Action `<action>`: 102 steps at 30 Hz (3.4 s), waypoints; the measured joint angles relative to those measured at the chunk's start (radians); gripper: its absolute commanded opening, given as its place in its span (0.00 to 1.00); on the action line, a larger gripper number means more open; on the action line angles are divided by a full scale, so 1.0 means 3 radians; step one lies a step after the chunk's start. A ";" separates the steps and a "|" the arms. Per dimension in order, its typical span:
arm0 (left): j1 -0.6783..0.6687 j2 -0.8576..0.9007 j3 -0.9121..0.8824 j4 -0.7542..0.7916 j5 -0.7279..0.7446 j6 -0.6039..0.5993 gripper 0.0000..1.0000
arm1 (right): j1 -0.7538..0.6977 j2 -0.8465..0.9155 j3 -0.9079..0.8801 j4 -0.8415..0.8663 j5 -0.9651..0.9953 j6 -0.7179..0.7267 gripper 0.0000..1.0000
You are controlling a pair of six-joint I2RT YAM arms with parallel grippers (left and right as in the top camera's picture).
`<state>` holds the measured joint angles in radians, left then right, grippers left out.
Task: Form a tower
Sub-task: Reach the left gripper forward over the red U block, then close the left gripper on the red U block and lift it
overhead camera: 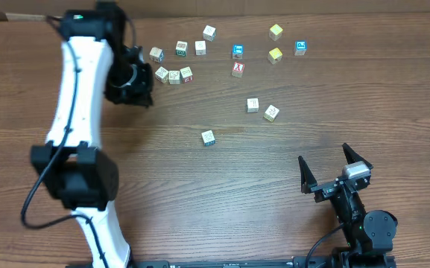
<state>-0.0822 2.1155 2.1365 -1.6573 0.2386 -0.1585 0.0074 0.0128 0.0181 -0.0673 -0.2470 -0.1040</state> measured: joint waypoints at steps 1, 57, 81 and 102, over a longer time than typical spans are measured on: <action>-0.0066 0.0075 0.0000 -0.0020 -0.0032 -0.0001 0.10 | 0.0000 0.0000 0.0000 -0.0001 0.0001 -0.0001 1.00; -0.1254 0.1179 0.0000 0.0540 -0.0364 -0.0407 0.43 | 0.0000 0.0000 0.0000 0.0000 0.0000 0.0003 1.00; -0.1254 0.0760 -0.0001 0.0628 -0.0702 -0.0524 0.23 | 0.0000 0.0000 0.0000 -0.0001 0.0000 0.0000 1.00; -0.0198 -0.0211 -0.0177 0.0238 -0.2112 -0.1293 0.28 | 0.0000 0.0000 0.0000 -0.0001 0.0000 0.0000 1.00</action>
<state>-0.1417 2.0521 2.0834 -1.5860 -0.3950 -0.5465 0.0074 0.0128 0.0181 -0.0677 -0.2470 -0.1040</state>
